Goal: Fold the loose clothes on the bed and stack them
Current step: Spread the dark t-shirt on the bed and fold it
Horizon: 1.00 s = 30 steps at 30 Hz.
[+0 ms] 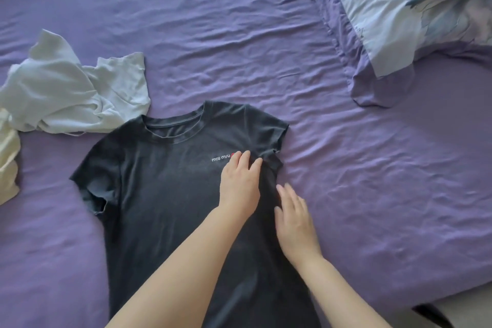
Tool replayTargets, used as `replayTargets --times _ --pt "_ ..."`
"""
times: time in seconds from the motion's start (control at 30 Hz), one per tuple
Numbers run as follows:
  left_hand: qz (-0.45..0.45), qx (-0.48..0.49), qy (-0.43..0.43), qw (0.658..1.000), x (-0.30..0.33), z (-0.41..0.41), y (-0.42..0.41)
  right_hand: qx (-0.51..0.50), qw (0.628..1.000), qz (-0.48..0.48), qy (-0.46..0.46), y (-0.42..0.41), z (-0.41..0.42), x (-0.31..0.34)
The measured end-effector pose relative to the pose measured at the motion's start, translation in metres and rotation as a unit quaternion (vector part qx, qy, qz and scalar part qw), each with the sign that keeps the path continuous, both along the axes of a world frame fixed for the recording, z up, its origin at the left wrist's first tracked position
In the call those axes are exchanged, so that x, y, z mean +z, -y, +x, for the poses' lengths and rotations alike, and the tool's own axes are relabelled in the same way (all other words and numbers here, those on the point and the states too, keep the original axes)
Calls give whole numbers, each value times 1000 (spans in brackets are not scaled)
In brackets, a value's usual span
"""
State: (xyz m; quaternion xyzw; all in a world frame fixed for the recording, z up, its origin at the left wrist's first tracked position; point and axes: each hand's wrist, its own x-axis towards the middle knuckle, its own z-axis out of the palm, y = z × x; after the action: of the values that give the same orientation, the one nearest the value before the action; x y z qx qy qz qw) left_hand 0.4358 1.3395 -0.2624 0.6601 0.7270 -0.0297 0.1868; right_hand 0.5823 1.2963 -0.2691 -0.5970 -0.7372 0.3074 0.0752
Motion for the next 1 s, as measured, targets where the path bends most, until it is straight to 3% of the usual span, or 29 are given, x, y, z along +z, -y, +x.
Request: replayTargets --times 0.13,0.23,0.33,0.37,0.43,0.47,0.5,0.53,0.6,0.77,0.83,1.0 --pt "-48 -17 -14 999 -5 -7 3 -98 988 -58 -108 -81 -34 6" --pt "-44 -24 9 999 -4 -13 0 -150 982 -68 -93 -111 -56 9" --pt "-7 118 160 980 8 -26 -21 -114 993 19 -34 -109 -65 15" --pt "-19 211 259 942 14 -31 -32 -71 994 71 -31 -105 -66 18" --pt "-60 389 476 787 26 -43 -54 56 987 147 -19 -96 -65 20" --pt "-74 447 537 712 29 -49 -64 129 980 151 1 -92 -63 18" --pt "-81 471 562 675 30 -55 -71 196 970 141 24 -87 -63 15" --pt "-85 470 555 681 29 -60 -75 245 961 122 41 -83 -62 13" --pt "-82 437 507 738 23 -65 -78 275 957 86 42 -75 -59 9" --pt "-57 369 377 848 5 -64 -91 228 962 148 39 -63 -48 8" --pt "-50 371 349 859 -1 -64 -98 231 958 165 41 -54 -43 5" --pt "-4 433 328 840 -7 -65 -98 250 950 175 58 -32 -37 -3"
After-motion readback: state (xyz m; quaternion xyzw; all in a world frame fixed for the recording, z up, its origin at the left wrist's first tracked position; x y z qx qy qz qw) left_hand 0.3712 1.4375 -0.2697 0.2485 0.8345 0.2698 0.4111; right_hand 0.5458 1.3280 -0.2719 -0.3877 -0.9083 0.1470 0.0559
